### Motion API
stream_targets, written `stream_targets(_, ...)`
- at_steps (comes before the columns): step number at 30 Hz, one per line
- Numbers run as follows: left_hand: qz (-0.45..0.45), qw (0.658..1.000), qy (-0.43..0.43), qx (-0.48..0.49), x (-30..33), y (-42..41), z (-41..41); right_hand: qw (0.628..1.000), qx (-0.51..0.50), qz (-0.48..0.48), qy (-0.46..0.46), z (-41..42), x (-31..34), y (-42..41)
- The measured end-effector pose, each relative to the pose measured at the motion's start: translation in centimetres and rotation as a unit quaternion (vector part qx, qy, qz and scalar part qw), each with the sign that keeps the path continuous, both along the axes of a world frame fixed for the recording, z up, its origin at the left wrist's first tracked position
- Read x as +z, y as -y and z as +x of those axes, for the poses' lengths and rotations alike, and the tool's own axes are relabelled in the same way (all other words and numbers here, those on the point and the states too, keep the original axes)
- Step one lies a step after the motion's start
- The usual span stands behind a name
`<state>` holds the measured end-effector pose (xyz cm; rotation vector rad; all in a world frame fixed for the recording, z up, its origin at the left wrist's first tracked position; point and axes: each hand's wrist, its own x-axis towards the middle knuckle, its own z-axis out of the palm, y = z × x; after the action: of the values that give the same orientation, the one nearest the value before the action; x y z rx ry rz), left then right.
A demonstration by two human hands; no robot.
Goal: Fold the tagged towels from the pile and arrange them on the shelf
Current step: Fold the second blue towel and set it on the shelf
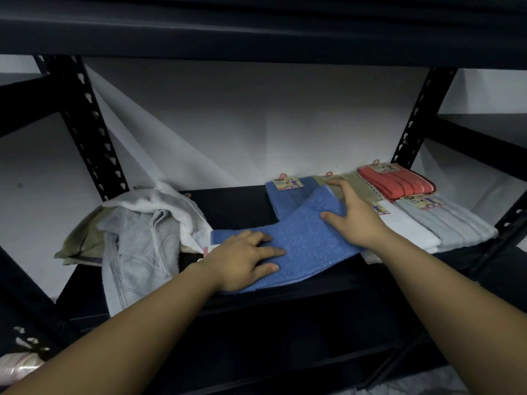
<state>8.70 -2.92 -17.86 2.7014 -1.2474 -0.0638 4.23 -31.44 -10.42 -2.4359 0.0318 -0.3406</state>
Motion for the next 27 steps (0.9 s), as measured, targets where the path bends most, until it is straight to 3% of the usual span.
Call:
stream_targets(14,-0.052,0.999,-0.013,-0.01,0.0,5.8,0.9,0.981,0.142,0.132,-0.025,1.3,3.8,0.9)
stream_targets(20,-0.149,0.989,-0.006,0.026,0.5,1.6,0.9,0.978,0.154,0.111,-0.083,1.8,3.6,-1.3)
stream_targets(27,-0.15,0.984,-0.04,0.083,-0.3,-4.9,-0.1,0.971,0.186,0.051,-0.14,2.4,1.4,-6.6)
